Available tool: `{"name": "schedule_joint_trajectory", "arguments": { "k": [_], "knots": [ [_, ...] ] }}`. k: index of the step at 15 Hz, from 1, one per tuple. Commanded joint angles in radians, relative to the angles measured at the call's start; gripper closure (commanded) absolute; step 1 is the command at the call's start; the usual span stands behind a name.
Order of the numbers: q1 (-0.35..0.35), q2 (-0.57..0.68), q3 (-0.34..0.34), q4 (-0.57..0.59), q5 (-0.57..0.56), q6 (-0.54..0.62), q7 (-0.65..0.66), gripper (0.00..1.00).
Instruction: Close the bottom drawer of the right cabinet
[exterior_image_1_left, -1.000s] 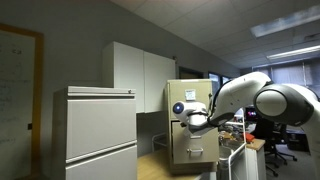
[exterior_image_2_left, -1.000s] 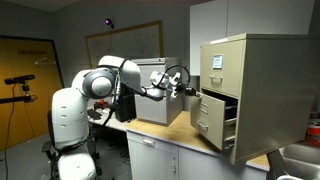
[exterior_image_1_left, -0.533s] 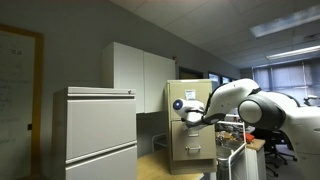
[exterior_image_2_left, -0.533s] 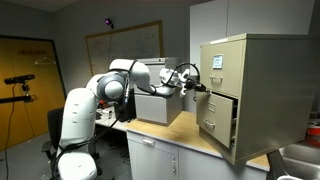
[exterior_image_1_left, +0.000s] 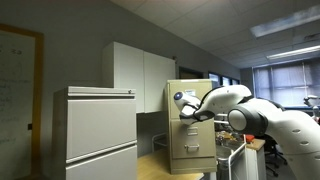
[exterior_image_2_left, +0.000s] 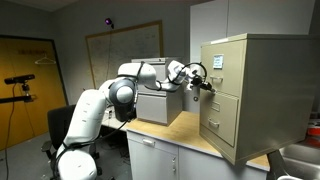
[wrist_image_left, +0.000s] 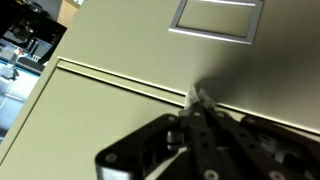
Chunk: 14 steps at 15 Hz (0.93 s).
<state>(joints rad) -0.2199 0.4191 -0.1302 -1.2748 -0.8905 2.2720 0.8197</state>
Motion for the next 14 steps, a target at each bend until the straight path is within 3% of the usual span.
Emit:
{"name": "schedule_joint_trajectory", "arguments": {
  "k": [1,7,14],
  "knots": [
    [-0.012,0.187,-0.048,0.225,0.125,0.010,-0.084,1.00],
    [0.004,0.274,-0.088,0.394,0.266,-0.114,-0.181,1.00],
    [0.010,0.380,-0.128,0.592,0.351,-0.278,-0.282,1.00]
  ]
}}
